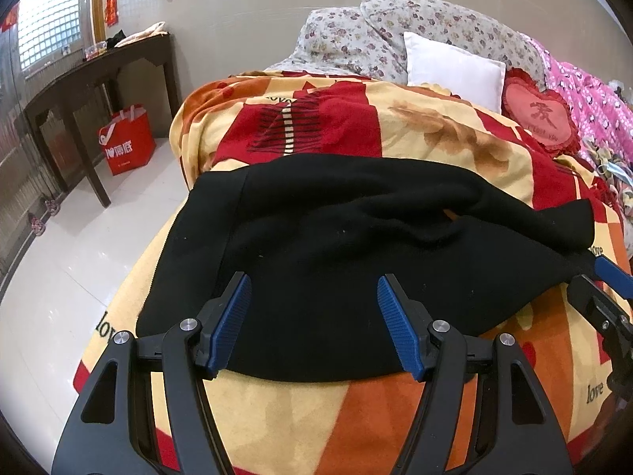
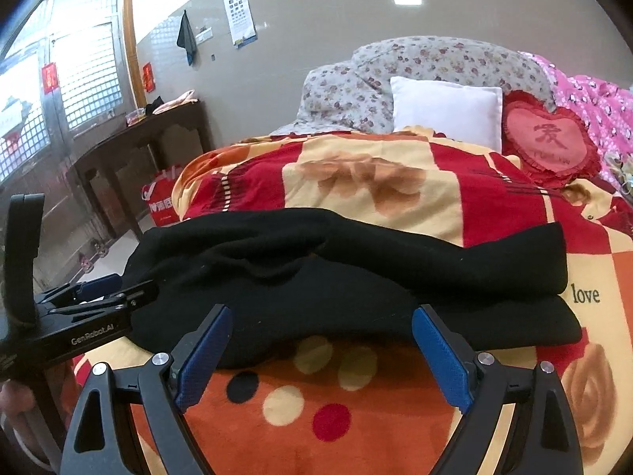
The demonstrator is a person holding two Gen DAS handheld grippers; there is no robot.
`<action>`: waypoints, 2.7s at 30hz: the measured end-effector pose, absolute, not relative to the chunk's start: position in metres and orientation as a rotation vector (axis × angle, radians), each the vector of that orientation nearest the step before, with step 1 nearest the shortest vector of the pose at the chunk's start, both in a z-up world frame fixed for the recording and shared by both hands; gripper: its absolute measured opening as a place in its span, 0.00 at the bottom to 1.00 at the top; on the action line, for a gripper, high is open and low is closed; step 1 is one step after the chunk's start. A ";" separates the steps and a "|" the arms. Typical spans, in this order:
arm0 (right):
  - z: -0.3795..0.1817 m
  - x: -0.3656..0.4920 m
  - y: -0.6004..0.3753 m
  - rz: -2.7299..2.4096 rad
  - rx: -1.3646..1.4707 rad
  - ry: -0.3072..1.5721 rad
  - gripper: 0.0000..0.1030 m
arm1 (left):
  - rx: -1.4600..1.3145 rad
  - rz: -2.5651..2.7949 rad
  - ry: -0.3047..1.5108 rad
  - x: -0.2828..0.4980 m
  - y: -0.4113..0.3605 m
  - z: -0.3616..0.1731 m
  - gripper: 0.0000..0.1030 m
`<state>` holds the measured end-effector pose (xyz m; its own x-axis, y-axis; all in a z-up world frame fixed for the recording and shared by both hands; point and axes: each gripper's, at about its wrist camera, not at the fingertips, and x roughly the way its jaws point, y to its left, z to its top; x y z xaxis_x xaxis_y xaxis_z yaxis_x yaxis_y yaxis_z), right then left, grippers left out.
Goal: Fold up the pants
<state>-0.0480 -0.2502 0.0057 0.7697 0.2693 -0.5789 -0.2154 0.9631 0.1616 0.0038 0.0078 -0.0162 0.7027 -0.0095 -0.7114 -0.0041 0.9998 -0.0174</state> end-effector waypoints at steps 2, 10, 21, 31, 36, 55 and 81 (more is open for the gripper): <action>0.005 -0.048 -0.249 0.275 0.091 0.653 0.89 | -0.020 -0.005 0.792 0.004 0.008 -0.017 0.65; -0.001 -0.043 -0.243 0.288 0.092 0.677 0.89 | -0.024 0.013 0.804 0.005 0.012 -0.020 0.65; -0.008 -0.038 -0.251 0.291 0.128 0.702 0.88 | -0.038 0.023 0.820 0.005 0.018 -0.024 0.65; -0.015 -0.038 -0.252 0.291 0.120 0.722 0.88 | -0.081 0.042 0.862 0.005 0.035 -0.029 0.65; -0.024 -0.039 -0.269 0.265 0.162 0.743 0.88 | -0.142 0.046 0.887 -0.002 0.052 -0.030 0.65; -0.033 -0.038 -0.268 0.286 0.202 0.773 0.88 | -0.182 0.073 0.941 -0.009 0.066 -0.038 0.65; -0.074 0.035 -0.285 0.455 0.617 0.812 0.21 | -0.434 0.005 0.995 0.044 0.092 -0.061 0.45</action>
<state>0.0349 -0.2853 -0.0744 0.6101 0.5914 -0.5272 -0.1406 0.7357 0.6626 0.0440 0.0924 -0.0612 0.5515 -0.1917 -0.8119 -0.1995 0.9147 -0.3515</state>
